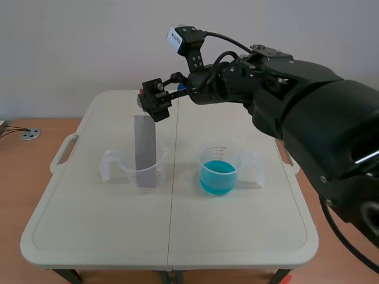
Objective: Hold the metal plate by the orange handle, dip it into the blue solution, take it out and point at it, then put the plate back in the beaker on the left.
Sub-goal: 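Lift the metal plate out of the left beaker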
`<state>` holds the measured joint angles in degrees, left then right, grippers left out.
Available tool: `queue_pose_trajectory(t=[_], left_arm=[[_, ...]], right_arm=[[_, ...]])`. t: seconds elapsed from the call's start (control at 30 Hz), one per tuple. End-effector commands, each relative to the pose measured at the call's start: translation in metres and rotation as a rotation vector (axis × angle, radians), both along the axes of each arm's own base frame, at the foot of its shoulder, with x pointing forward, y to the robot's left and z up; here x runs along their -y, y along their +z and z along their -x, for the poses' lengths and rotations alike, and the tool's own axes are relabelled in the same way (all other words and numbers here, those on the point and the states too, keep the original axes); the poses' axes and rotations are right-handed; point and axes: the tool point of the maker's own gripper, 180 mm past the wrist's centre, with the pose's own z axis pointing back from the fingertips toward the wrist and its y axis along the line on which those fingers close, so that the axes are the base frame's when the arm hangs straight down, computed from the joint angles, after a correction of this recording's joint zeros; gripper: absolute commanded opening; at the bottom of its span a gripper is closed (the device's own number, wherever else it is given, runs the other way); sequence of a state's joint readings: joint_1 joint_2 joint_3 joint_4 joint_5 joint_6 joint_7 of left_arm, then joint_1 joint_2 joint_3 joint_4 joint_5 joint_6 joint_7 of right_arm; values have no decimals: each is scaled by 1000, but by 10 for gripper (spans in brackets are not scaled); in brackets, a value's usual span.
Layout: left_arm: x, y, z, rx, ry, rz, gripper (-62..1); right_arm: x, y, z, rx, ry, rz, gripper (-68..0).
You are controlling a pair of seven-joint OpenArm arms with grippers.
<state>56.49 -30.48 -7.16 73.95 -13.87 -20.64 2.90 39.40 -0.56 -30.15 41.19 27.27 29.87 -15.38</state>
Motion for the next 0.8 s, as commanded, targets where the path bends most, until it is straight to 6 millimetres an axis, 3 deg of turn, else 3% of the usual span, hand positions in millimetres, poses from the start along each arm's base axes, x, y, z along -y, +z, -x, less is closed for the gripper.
queue_pose_trajectory(t=[0.0, 0.27, 0.77], left_arm=[[4, 1, 2, 3, 1, 12, -595], [4, 1, 2, 3, 1, 12, -594], [4, 1, 2, 2, 1, 12, -595]], right_arm=[[-12, 26, -11, 54, 19, -19, -12], [-36, 25, -10, 68, 92, 22, -13], [-44, 15, -1, 65, 137, 76, -313]])
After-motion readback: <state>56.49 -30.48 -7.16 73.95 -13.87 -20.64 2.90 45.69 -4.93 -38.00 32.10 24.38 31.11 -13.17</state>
